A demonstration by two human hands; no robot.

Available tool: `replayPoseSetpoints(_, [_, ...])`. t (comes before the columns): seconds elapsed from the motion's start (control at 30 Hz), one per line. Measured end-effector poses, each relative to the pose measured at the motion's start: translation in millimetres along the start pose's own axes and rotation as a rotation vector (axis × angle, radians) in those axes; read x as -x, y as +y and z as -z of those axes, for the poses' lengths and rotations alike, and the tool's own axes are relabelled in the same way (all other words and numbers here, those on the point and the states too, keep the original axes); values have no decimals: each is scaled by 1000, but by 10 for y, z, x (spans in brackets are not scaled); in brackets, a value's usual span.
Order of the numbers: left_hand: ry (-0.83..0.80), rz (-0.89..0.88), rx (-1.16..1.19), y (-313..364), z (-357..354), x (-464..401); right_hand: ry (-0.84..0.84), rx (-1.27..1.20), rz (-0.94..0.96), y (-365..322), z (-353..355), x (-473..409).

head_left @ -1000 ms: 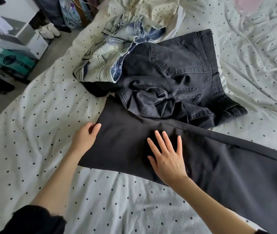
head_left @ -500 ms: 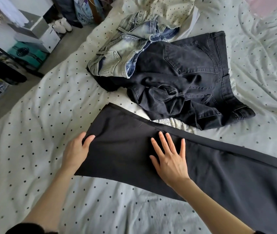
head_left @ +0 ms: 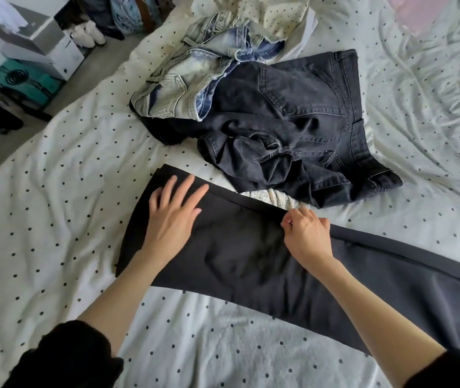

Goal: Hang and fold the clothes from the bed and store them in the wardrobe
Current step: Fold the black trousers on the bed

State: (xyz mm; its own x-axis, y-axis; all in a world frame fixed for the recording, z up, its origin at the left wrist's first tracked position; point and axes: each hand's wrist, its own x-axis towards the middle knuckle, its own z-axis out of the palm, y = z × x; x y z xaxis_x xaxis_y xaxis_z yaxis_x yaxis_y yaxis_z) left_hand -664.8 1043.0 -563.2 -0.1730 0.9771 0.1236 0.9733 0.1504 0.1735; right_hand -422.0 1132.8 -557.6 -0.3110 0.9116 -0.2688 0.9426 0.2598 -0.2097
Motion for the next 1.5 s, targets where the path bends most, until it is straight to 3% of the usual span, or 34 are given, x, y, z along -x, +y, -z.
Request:
replayPoseSetpoints(0.17, [-226,-119,65,326,-190,-386,15,28,26,-29,27,-8])
replayPoseSetpoints(0.33, [-70,-67,34,375,-236,-635,104,-36,12,2,90,-150])
replayPoseSetpoints(0.53, [-90,129,-10,643,-325,-500,85,8,-40,429,140,15])
replayPoseSetpoints(0.63, [-86,161,27,921,-350,-261,171,21,-40,903,173,361])
replayPoseSetpoints(0.73, [-168,80,126,1303,-377,-75,284,34,-72,1300,261,562])
replayPoseSetpoints(0.87, [-213,-104,252,1972,-386,78,307,61,-161,1858,379,694])
replayPoseSetpoints(1.03, [-290,-400,148,2628,-485,266,308,52,-211,2242,329,776])
replayPoseSetpoints(1.4, [-375,-365,-57,2848,-741,97,469,-14,-291,2286,243,594])
replayPoseSetpoints(1.5, [-376,-351,-63,2826,-752,106,493,-42,-95,2005,165,791])
